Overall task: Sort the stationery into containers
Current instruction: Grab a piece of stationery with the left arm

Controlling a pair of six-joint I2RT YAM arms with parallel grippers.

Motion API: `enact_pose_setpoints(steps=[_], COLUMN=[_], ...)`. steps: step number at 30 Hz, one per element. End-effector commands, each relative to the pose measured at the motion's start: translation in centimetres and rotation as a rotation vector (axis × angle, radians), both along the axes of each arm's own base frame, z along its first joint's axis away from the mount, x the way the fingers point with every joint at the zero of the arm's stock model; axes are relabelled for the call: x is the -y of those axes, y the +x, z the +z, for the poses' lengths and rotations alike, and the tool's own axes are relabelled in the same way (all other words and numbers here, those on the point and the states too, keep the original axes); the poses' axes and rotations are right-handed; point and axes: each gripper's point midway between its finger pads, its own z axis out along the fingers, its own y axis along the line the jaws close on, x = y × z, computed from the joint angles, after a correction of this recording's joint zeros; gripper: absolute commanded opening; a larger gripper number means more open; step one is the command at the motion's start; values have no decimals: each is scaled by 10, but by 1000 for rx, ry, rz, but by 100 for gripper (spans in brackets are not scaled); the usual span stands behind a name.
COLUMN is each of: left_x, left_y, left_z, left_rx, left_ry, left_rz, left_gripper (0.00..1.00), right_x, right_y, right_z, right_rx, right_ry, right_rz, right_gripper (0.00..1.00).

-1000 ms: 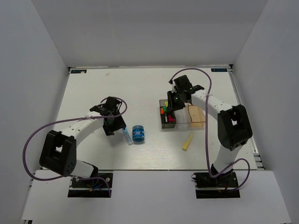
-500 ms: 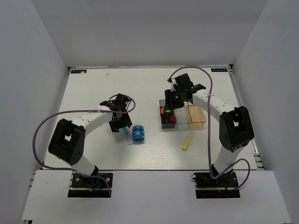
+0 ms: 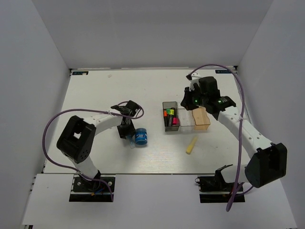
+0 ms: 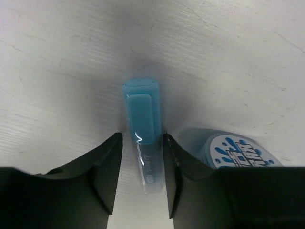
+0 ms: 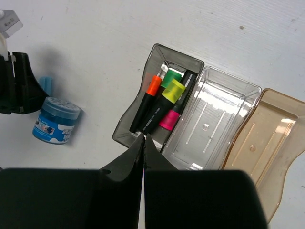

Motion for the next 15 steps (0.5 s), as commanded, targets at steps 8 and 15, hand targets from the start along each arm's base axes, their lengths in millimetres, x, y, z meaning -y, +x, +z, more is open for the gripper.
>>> enact_pose_setpoints(steps=[8, 15], left_x=[-6, 3], left_y=[-15, -16], left_z=[-26, 4], left_rx=[38, 130], left_ry=[0, -19], left_rz=[26, -64], left_gripper=[14, 0], right_x=[18, 15], right_y=[-10, -37], right_z=[0, -2], right_rx=[6, 33], right_ry=[41, 45], right_rz=[-37, 129], right_gripper=[27, 90])
